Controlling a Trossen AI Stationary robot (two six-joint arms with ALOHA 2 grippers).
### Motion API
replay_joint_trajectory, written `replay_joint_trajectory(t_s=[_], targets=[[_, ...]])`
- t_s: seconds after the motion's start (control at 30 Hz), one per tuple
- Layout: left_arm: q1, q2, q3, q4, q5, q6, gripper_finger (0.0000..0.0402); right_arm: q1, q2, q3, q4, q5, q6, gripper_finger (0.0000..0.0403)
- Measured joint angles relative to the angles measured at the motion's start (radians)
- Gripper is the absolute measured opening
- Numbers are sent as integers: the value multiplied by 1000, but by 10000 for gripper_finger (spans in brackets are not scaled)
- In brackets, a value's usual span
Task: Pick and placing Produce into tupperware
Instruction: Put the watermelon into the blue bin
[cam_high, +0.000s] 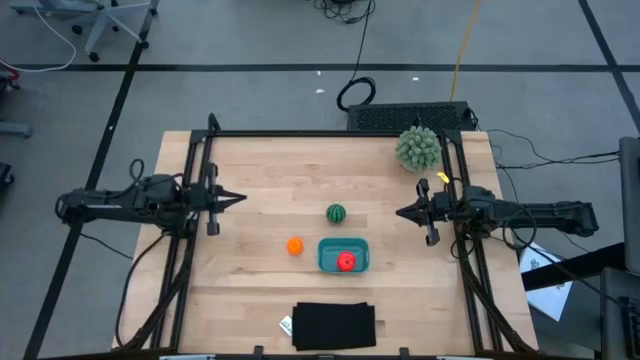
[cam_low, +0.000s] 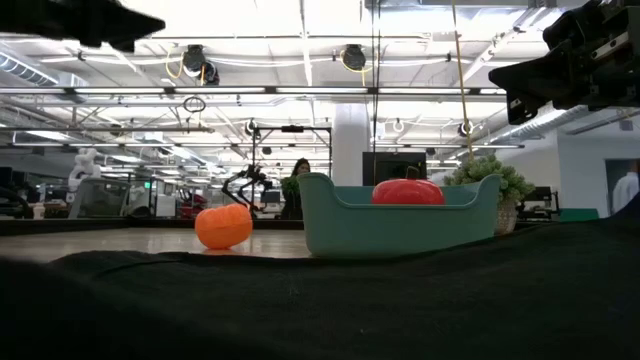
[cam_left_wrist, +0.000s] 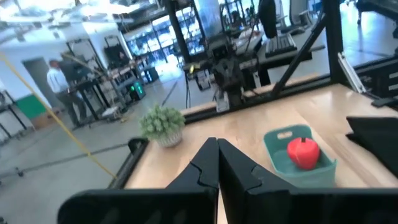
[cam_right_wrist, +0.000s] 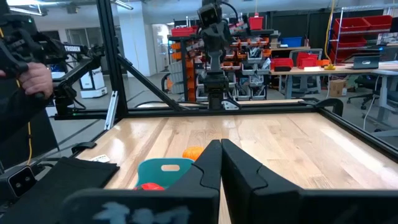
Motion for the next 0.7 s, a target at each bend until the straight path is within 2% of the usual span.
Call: replay_joint_trajectory(t_s=[0.23,0.53,0.7], targets=[[2,-2,-54,-2,0,-10,0,0,0,0,0,0,0,0],[2,-2,-59,-67,0,-111,12,0,0,0,2,0,-1,0],[2,-2,-60,-71,-3,-99,10,0,0,0,22,0,-27,0]])
